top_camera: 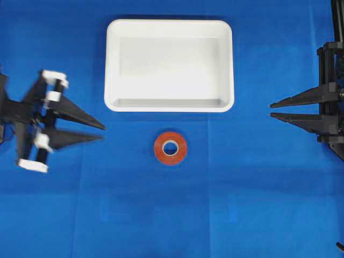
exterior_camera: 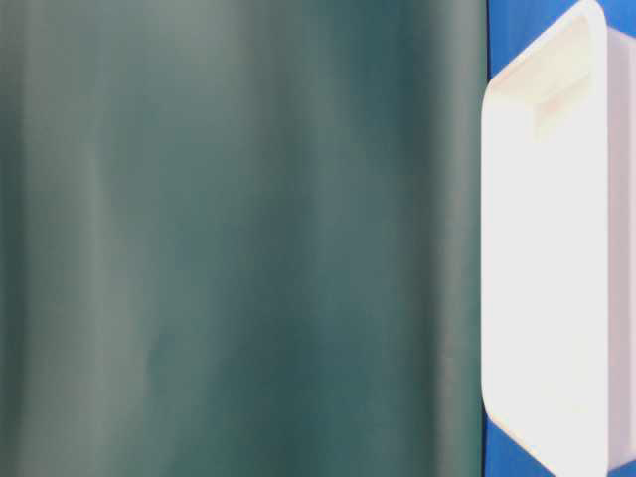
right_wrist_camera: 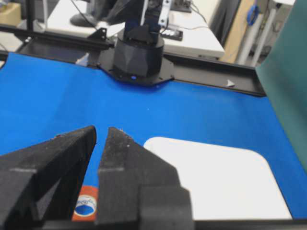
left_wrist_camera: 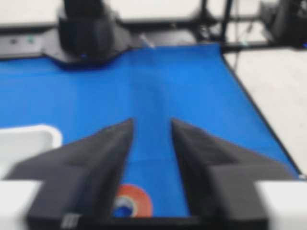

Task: Place one roll of tape in the white case with the left arm.
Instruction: 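Move the left gripper open toward the orange tape roll, then lower the left gripper over the tape roll and close on it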

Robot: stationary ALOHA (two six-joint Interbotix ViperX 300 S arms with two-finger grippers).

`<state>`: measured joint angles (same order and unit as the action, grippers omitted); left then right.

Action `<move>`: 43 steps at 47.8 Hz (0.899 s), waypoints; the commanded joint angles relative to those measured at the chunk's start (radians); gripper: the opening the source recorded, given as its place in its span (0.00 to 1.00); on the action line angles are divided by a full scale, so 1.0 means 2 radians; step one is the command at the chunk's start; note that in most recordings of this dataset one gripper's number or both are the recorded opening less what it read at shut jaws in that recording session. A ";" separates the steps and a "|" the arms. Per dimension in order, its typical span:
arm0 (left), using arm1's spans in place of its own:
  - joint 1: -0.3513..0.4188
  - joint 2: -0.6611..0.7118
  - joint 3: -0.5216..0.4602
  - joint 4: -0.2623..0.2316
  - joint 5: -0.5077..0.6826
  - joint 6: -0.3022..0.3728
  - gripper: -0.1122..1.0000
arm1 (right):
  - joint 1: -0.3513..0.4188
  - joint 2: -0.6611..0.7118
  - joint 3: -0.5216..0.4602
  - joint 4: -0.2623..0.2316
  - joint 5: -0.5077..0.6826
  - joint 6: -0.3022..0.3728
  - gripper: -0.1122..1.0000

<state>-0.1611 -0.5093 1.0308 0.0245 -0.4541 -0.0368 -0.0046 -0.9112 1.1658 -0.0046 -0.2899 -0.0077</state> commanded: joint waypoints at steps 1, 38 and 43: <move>-0.008 0.033 -0.035 0.002 -0.002 0.001 0.46 | -0.002 0.005 -0.011 -0.001 -0.005 0.001 0.01; -0.006 0.302 -0.256 0.002 0.287 -0.087 0.89 | -0.018 0.041 -0.005 -0.001 -0.005 0.000 0.02; -0.002 0.334 -0.276 0.003 0.295 -0.087 0.89 | -0.018 0.044 -0.003 -0.001 -0.003 0.000 0.02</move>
<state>-0.1749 0.1396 0.5231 0.0261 0.1304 -0.2117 -0.0383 -0.8299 1.1674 -0.0046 -0.2899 -0.0077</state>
